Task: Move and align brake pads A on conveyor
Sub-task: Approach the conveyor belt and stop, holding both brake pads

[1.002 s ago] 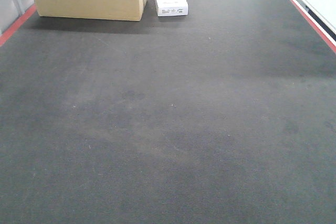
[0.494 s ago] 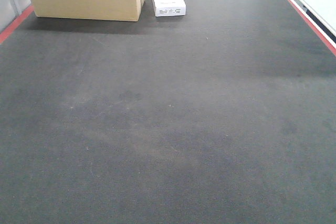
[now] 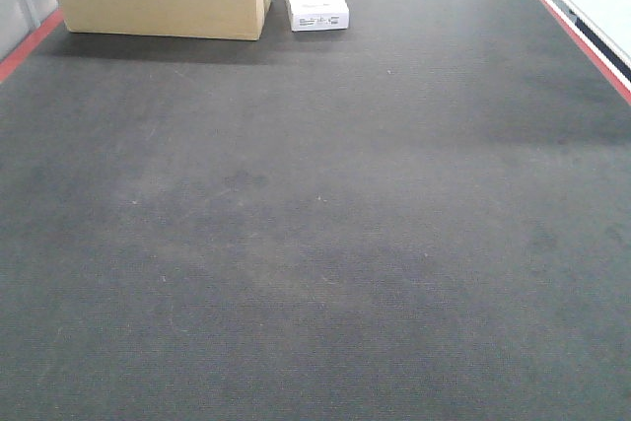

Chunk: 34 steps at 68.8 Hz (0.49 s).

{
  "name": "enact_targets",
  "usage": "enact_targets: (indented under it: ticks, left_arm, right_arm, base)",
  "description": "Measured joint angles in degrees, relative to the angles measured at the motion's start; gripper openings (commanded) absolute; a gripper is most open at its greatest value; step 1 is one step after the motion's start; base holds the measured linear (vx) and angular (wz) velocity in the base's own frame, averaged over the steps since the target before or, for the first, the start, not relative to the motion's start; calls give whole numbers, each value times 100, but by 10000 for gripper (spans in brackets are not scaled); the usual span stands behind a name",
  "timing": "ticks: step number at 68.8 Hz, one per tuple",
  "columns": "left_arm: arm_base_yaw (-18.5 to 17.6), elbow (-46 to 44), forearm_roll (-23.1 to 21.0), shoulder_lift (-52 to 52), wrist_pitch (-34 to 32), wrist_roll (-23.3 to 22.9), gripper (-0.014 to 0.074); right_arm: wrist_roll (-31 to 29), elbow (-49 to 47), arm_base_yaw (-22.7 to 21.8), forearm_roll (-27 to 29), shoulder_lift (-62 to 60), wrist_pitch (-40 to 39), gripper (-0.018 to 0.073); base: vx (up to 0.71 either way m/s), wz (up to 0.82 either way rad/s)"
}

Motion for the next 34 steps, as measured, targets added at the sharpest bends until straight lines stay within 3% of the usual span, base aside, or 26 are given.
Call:
enact_targets:
  ticks: [34]
  left_arm:
    - [0,0,0,0,-5,0,-6]
  right_arm:
    - [0,0,0,0,0,0,-7]
  base:
    - [0,0]
